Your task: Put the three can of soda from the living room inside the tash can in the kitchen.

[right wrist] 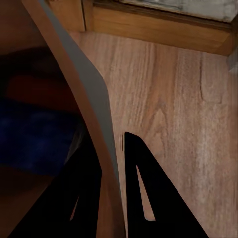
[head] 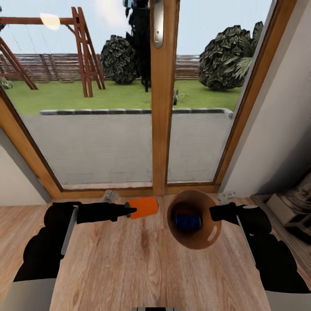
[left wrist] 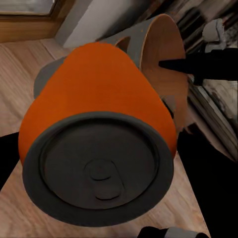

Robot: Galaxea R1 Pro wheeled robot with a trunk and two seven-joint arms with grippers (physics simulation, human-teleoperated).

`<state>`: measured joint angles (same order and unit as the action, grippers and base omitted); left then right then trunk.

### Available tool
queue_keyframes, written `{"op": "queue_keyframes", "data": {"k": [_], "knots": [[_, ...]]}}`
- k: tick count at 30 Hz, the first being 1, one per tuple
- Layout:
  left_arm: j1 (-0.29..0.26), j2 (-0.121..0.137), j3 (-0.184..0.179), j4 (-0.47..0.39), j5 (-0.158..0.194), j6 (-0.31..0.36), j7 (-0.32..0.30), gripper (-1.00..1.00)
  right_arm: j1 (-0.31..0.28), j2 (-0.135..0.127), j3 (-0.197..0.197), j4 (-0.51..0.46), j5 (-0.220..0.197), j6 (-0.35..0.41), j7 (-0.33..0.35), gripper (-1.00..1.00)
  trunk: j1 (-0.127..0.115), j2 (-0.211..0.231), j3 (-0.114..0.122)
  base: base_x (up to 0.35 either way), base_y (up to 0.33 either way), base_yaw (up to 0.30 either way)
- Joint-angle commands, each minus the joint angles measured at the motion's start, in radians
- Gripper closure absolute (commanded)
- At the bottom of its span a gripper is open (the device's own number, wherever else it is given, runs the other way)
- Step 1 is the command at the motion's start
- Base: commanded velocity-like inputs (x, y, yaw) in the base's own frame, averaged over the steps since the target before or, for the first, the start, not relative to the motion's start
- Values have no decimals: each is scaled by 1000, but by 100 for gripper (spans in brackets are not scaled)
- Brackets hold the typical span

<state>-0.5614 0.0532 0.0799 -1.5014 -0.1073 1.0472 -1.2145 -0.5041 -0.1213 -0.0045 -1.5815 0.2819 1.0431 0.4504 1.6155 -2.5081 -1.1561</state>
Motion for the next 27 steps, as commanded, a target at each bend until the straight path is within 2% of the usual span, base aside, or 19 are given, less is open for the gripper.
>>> {"op": "queue_keyframes", "data": {"k": [1,4,8,14,20,23,24,27], "knots": [[0,1,-1,-7,-8,0,-19,100,0,0,7,0,-26,4,3,100,0,0,4,0,0,0],[0,2,-5,-36,-9,0,-93,100,0,0,26,9,-16,4,2,100,-2,1,16,0,0,0],[0,2,-9,-50,-8,0,-140,100,-2,1,33,35,-10,4,2,100,-4,2,31,0,0,0],[0,2,-27,-79,-6,0,-254,100,-29,2,39,100,-8,4,1,100,-6,3,54,0,0,0],[3,0,-43,-87,-5,0,-314,100,-35,19,45,125,-7,4,0,100,-9,5,78,0,0,0],[3,-8,-101,-85,-9,0,-320,100,-37,31,64,135,-6,4,-11,100,-10,5,89,0,0,0],[3,-9,-131,-85,-11,0,-314,100,-38,38,70,136,-6,4,-24,100,-11,6,93,0,0,0],[3,-12,-175,-83,-14,0,-273,100,-38,54,81,138,-6,4,-47,100,-11,6,97,0,0,0]]}}
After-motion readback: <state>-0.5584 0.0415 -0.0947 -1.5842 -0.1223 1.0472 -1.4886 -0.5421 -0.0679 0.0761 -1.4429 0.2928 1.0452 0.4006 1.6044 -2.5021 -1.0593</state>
